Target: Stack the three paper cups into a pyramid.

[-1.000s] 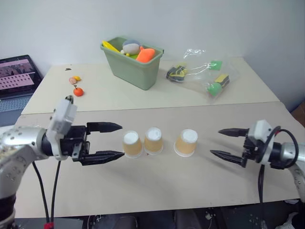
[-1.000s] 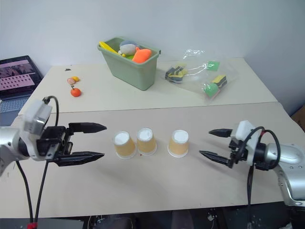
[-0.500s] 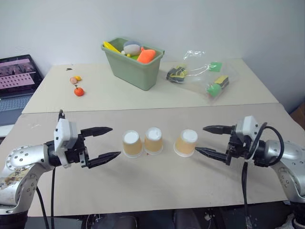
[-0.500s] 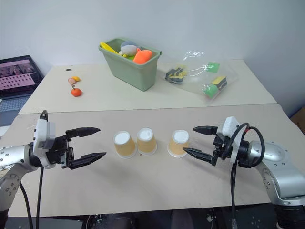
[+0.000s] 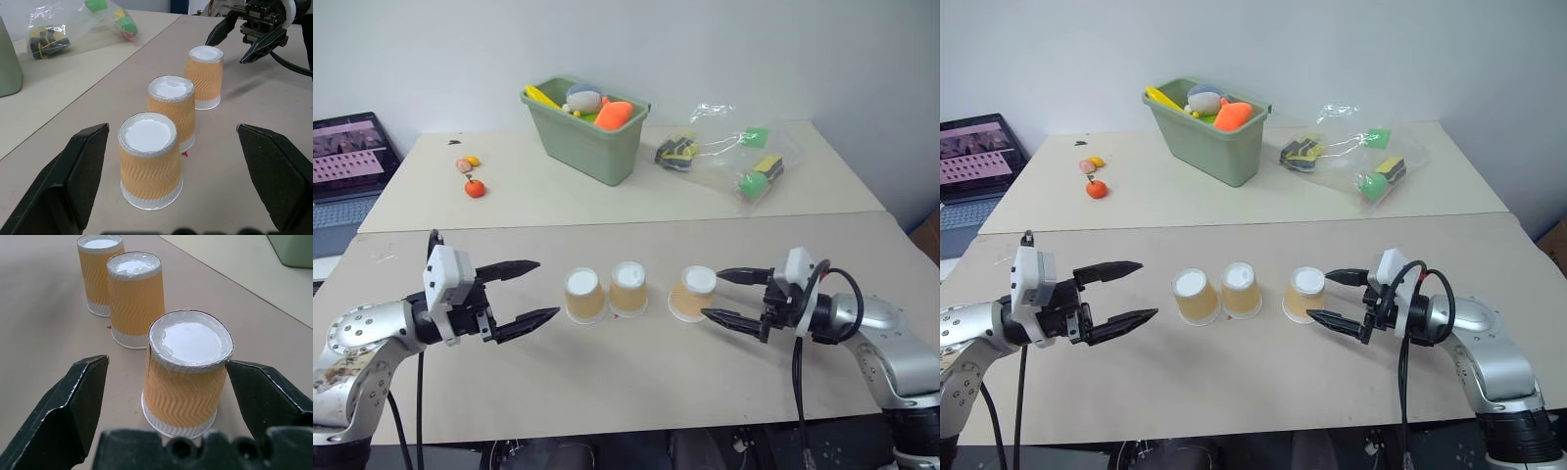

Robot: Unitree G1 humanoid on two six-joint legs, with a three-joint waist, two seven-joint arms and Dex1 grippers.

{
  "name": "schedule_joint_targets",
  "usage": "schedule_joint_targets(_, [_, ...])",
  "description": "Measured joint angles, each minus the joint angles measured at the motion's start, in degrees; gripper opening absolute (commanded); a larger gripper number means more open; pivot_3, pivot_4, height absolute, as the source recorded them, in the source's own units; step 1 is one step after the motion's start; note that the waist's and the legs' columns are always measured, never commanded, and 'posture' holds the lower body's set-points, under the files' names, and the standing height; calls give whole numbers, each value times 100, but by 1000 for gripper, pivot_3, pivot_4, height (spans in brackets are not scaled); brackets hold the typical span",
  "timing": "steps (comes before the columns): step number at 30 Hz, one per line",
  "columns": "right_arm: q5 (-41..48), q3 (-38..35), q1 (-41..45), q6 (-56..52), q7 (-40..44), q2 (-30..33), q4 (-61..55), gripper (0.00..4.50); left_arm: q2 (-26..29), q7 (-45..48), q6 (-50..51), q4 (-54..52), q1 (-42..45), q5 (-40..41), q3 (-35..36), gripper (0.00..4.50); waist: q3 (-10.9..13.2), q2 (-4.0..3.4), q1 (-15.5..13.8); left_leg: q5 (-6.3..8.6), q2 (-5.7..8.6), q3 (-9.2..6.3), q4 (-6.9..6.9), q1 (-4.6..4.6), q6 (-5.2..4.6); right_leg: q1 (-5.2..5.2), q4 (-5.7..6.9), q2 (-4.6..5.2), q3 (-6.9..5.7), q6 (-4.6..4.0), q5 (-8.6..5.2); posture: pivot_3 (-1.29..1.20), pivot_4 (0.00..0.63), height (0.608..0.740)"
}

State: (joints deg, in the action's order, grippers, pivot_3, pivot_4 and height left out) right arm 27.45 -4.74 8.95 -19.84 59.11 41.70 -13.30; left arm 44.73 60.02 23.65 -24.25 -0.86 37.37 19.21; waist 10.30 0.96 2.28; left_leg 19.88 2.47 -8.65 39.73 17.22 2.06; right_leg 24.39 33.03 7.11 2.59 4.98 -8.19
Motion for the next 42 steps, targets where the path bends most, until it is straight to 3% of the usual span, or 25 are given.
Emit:
schedule_joint_targets(18, [-370,558,872,303,101,-665,842,4500,9,-232,23,-241,-278,118,218,4461,2,-3,13,1,-7,0,-6,8,0,12,-2,-6,-1,-6,-1,0,150,740])
schedule_joint_targets(19, [-371,575,881,304,105,-688,876,3965,9,-247,24,-260,-300,128,223,4500,2,-3,13,1,-7,0,-6,8,0,12,-2,-6,-1,-6,-1,0,150,740])
schedule_joint_targets(24, [-403,613,1052,326,92,-836,1113,2675,9,-321,31,-334,-429,217,255,4500,4,-5,25,1,-8,0,-6,7,0,13,-1,-8,-1,-6,-1,0,150,740])
schedule_joint_targets(33, [-375,623,1602,240,105,-900,1332,2666,9,-434,25,-409,-880,243,618,4500,12,-15,39,1,-14,0,-9,14,0,27,0,-14,-1,-11,-2,0,150,740])
schedule_joint_targets(37, [63,594,2353,-470,364,-606,1061,2666,7,-430,9,-329,-1132,219,848,4500,19,-24,31,-1,-18,0,-6,32,4,85,6,-21,-2,-33,13,0,150,740])
schedule_joint_targets(42, [748,448,3480,-1356,741,-287,936,2666,-98,-501,-1,-332,-1261,223,962,4500,21,-27,15,4,-46,0,-8,39,0,87,-7,-50,-6,-73,33,0,150,740])
